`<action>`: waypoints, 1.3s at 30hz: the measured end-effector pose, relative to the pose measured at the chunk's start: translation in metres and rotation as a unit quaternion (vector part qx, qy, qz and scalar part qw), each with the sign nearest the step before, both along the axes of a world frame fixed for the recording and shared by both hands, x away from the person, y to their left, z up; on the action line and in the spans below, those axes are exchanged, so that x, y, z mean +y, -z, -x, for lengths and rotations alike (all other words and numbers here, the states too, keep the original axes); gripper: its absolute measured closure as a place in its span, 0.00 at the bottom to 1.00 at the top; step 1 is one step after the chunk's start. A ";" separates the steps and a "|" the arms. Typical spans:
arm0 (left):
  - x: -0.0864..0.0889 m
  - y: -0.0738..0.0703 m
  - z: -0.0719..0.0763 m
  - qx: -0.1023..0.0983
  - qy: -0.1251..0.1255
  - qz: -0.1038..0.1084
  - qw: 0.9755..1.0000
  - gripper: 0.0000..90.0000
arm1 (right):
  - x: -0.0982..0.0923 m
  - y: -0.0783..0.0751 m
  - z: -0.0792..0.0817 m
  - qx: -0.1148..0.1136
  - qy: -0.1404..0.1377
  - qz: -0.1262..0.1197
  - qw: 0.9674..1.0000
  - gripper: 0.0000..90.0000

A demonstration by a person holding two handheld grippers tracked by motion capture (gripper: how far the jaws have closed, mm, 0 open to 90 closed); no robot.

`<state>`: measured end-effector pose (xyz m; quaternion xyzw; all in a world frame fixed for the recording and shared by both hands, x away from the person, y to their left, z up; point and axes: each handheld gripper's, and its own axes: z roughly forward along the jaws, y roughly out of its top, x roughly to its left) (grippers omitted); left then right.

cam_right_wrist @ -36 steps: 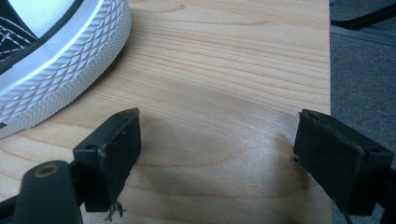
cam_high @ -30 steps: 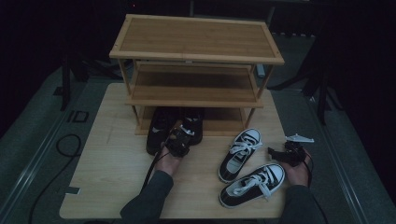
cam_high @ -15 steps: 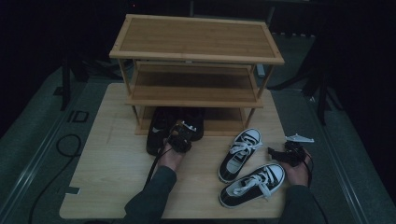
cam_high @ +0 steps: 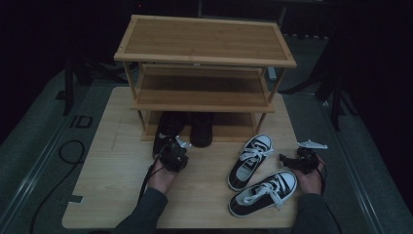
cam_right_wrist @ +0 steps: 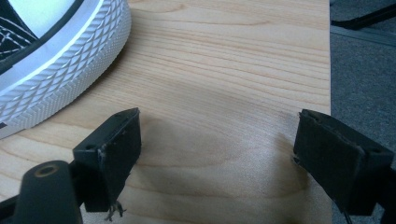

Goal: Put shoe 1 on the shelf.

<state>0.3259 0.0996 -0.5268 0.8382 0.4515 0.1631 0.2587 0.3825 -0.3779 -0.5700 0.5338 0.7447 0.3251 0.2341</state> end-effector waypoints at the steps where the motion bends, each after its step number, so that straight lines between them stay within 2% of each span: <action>1: 0.005 0.001 0.004 0.004 -0.003 0.000 1.000 0.96 | 0.000 0.000 0.000 0.000 0.000 0.000 1.000 0.17; 5: 0.024 0.005 0.013 0.015 -0.015 -0.011 1.000 0.96 | 0.000 0.000 0.000 0.000 0.000 0.001 1.000 0.17; 9: 0.038 0.010 0.013 0.020 -0.040 -0.021 0.999 0.96 | 0.000 0.000 0.000 0.000 0.000 0.001 1.000 0.17; 11: 0.045 0.011 0.010 0.025 -0.050 -0.012 0.998 0.97 | 0.000 0.000 0.000 0.000 0.000 0.001 1.000 0.17; 18: 0.062 0.010 0.001 0.020 -0.083 -0.012 0.996 0.97 | 0.000 0.000 0.000 0.000 0.000 0.001 1.000 0.17; 23: 0.072 0.013 -0.005 0.023 -0.094 -0.013 0.995 0.96 | 0.000 0.000 0.000 0.000 0.000 0.001 1.000 0.17; 26: 0.082 0.014 -0.005 0.020 -0.112 -0.014 0.993 0.96 | 0.000 0.000 0.000 0.000 0.000 0.001 1.000 0.17; 27: 0.084 0.013 -0.004 0.020 -0.119 -0.008 0.993 0.96 | 0.000 0.000 0.000 0.000 0.000 0.001 1.000 0.17; 30: 0.089 0.012 -0.005 0.017 -0.127 -0.005 0.992 0.96 | 0.000 0.000 0.000 0.000 0.000 0.001 1.000 0.17; 32: 0.093 0.012 -0.011 0.019 -0.137 -0.005 0.990 0.94 | 0.000 0.000 0.000 0.000 0.000 0.001 1.000 0.17; 34: 0.095 0.014 -0.016 0.017 -0.140 -0.004 0.990 0.95 | 0.000 0.000 0.000 0.000 0.000 0.001 1.000 0.17; 39: 0.098 0.016 -0.021 0.015 -0.130 -0.003 0.991 0.95 | 0.000 0.000 0.000 0.000 0.000 0.001 1.000 0.17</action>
